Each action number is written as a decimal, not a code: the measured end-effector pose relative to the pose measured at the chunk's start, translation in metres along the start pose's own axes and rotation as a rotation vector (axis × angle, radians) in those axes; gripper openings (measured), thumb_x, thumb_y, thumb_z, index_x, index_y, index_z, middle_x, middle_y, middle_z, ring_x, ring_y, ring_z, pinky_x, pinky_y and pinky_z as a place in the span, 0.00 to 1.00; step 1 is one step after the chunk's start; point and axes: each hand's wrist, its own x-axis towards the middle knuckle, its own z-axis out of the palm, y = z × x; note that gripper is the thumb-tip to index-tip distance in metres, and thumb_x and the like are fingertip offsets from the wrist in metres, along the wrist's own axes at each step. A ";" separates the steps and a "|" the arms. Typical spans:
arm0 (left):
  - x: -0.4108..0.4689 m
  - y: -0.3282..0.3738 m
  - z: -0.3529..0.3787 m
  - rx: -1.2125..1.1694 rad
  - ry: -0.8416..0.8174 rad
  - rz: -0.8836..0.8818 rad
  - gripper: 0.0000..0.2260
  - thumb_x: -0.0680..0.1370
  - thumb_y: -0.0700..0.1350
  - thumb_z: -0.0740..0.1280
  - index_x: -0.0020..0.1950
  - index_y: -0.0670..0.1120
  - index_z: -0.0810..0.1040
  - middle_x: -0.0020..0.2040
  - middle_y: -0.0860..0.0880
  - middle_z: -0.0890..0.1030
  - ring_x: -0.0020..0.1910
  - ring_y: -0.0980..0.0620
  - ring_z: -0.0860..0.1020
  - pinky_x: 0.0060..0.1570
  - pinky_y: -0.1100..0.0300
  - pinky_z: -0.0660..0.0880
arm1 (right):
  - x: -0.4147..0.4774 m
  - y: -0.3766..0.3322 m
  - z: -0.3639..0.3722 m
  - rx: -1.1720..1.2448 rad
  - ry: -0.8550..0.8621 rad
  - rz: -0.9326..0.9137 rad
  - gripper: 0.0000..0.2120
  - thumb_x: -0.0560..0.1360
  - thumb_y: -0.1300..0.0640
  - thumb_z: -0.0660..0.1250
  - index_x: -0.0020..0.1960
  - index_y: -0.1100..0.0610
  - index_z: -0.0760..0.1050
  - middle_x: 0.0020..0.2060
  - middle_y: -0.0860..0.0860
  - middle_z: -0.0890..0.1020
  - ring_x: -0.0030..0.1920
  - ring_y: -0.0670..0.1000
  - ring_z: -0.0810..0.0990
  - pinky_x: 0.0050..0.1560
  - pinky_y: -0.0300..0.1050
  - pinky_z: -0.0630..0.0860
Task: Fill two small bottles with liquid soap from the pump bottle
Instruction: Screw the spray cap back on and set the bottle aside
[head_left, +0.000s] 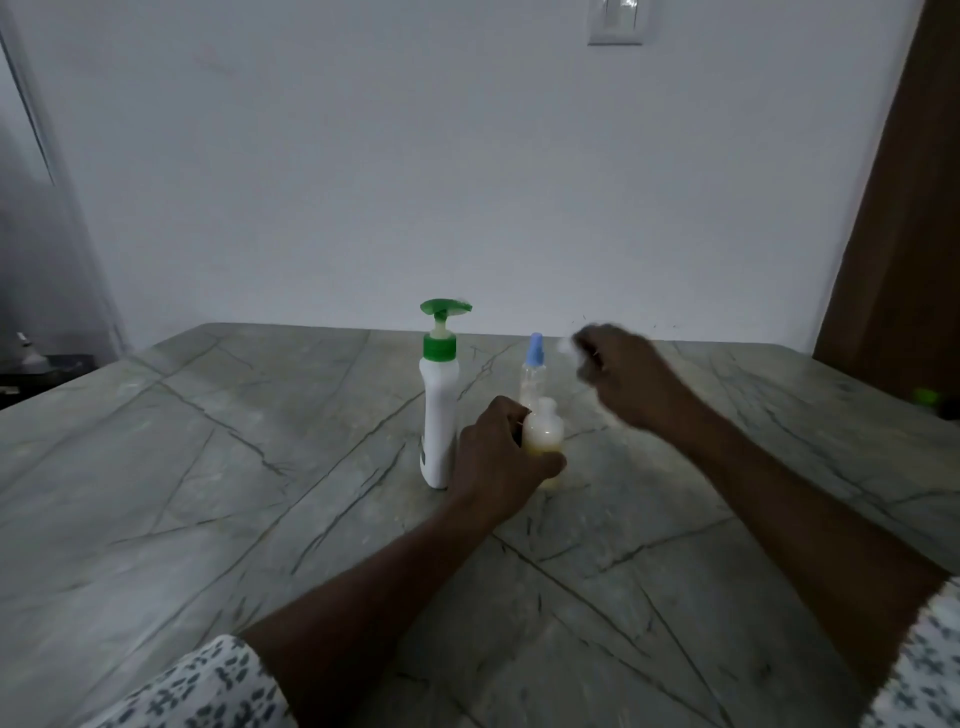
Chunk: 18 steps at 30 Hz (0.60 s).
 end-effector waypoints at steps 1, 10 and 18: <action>0.000 0.000 -0.001 -0.006 -0.008 -0.002 0.22 0.69 0.49 0.80 0.58 0.48 0.75 0.48 0.54 0.80 0.40 0.61 0.76 0.36 0.68 0.69 | 0.002 -0.006 -0.016 0.212 0.119 0.066 0.08 0.77 0.66 0.65 0.56 0.61 0.76 0.48 0.58 0.81 0.47 0.57 0.82 0.50 0.52 0.78; -0.002 0.004 -0.005 -0.013 -0.038 -0.016 0.24 0.69 0.49 0.80 0.60 0.49 0.75 0.51 0.53 0.80 0.49 0.54 0.80 0.46 0.62 0.76 | -0.009 -0.050 -0.049 0.941 0.165 0.116 0.11 0.78 0.71 0.62 0.60 0.68 0.74 0.48 0.60 0.79 0.47 0.56 0.85 0.52 0.52 0.83; 0.000 0.003 -0.005 -0.017 -0.031 -0.014 0.23 0.69 0.48 0.81 0.59 0.48 0.75 0.50 0.55 0.79 0.46 0.57 0.78 0.40 0.69 0.71 | -0.017 -0.052 -0.021 0.912 0.135 0.161 0.11 0.78 0.71 0.62 0.60 0.67 0.74 0.48 0.60 0.80 0.47 0.55 0.86 0.51 0.51 0.83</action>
